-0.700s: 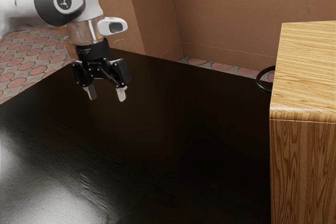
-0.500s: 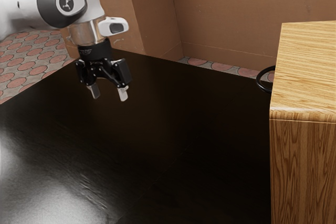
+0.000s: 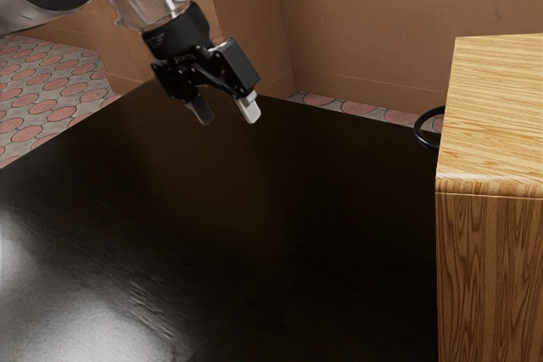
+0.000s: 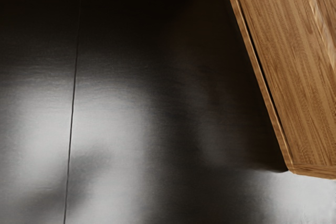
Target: Pull the drawer handle with one arm to open the drawer
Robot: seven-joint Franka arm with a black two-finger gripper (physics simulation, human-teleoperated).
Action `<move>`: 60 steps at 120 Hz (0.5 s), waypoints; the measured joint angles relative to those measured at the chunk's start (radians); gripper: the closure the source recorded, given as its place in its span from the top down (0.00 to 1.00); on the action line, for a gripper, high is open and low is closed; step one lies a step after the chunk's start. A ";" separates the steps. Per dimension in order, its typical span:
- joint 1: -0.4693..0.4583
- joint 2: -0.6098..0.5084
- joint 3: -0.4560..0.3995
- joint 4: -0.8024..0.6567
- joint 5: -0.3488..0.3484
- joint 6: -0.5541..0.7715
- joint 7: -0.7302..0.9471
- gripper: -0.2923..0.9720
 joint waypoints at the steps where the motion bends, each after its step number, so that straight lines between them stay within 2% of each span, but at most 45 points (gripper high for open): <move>1: -0.004 0.004 0.000 -0.002 0.000 0.004 -0.004 0.77; 21: -0.125 0.052 -0.005 -0.004 0.072 0.061 -0.137 0.77; 37: -0.195 0.067 -0.018 -0.011 0.086 0.113 -0.242 0.77; 45: -0.189 0.109 -0.015 0.034 0.087 0.128 -0.290 0.77; 60: -0.125 0.206 -0.009 0.153 0.088 0.124 -0.361 0.77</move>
